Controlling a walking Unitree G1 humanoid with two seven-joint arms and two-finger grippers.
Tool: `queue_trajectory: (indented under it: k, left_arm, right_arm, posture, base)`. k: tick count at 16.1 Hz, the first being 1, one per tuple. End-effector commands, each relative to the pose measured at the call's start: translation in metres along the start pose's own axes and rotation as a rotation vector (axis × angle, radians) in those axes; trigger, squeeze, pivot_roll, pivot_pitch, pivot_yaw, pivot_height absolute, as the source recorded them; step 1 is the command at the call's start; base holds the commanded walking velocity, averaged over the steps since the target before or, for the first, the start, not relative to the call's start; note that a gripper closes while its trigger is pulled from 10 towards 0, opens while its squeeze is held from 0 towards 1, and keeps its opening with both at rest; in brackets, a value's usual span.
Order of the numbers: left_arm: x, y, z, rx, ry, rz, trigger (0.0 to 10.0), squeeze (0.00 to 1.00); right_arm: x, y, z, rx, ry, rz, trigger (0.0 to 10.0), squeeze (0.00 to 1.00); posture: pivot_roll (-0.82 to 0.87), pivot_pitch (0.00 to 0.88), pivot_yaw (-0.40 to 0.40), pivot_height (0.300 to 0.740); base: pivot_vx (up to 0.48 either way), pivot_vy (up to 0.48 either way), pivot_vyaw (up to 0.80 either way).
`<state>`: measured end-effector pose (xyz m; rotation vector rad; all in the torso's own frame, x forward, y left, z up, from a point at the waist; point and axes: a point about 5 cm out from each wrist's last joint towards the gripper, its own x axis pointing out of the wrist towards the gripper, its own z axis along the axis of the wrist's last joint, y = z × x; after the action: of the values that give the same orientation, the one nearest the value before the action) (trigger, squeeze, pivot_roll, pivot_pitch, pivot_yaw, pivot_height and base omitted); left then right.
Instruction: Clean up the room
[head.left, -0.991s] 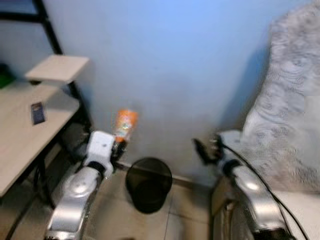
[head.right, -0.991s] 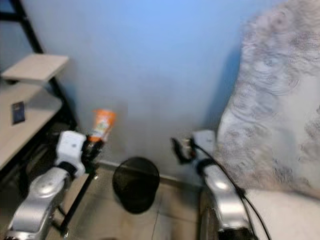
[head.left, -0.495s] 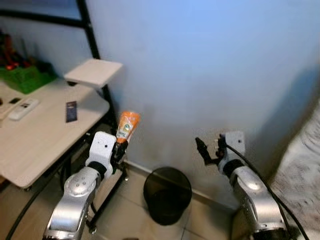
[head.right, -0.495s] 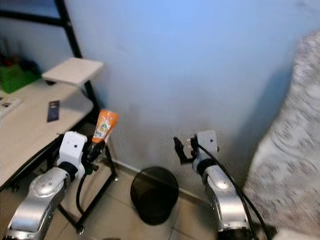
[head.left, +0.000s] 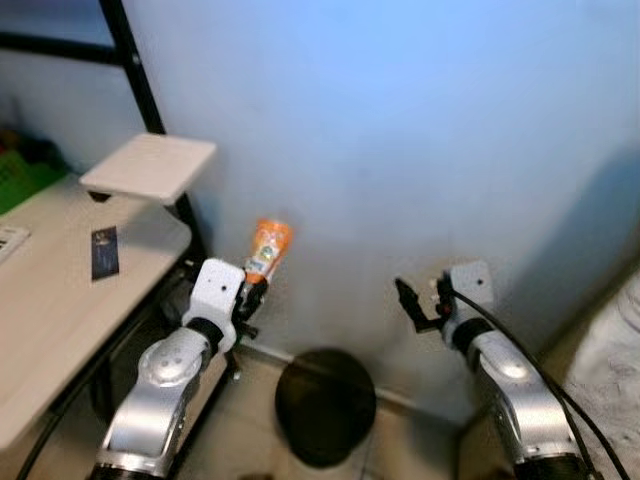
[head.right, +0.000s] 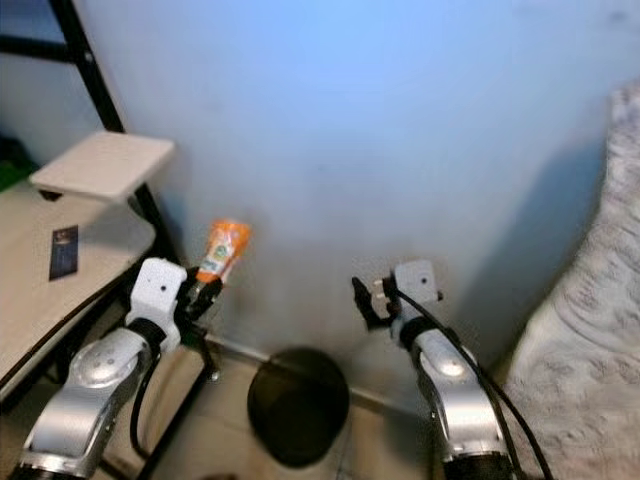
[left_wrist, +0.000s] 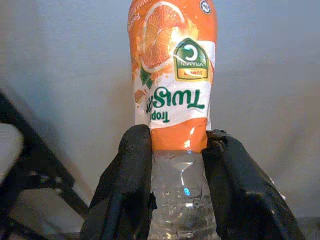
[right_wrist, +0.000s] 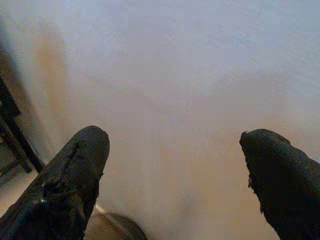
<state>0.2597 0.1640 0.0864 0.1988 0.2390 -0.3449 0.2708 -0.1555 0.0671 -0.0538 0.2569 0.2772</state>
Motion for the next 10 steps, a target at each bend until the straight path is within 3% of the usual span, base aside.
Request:
queue_trajectory:
  k: [1,4,7,9,10]
  left_arm:
    - [-0.003,0.006,-0.001,0.011,0.011,0.016,10.0,0.0]
    - [0.001,0.0,-0.004,0.025,0.025,-0.055,10.0,0.0]
    - [0.014,-0.016,-0.014,0.161,0.068,-0.282,10.0,0.0]
    - [0.021,-0.02,-0.018,0.215,0.085,-0.338,10.0,0.0]
    - [0.028,-0.026,-0.021,0.25,0.096,-0.418,10.0,0.0]
  right_arm:
    - [0.004,0.008,0.005,-0.013,-0.011,0.033,10.0,0.0]
    - [0.002,0.001,0.007,-0.077,0.006,0.076,10.0,0.0]
    - [-0.011,-0.013,0.014,-0.224,0.039,0.29,10.0,0.0]
    - [-0.013,-0.017,0.015,-0.295,0.058,0.344,10.0,0.0]
    - [-0.017,-0.019,0.016,-0.354,0.091,0.425,10.0,0.0]
  posture:
    - [0.1,0.0,0.028,0.74]
    - [0.09,0.0,0.039,0.74]
    - [0.07,0.0,0.042,0.74]
    - [0.05,0.0,0.043,0.74]
    - [0.04,0.0,0.043,0.74]
  base:
    - [0.296,0.0,0.0]
    - [0.08,0.0,0.0]
    - [0.0,0.0,0.0]
    - [0.0,0.0,0.0]
    - [0.0,0.0,0.0]
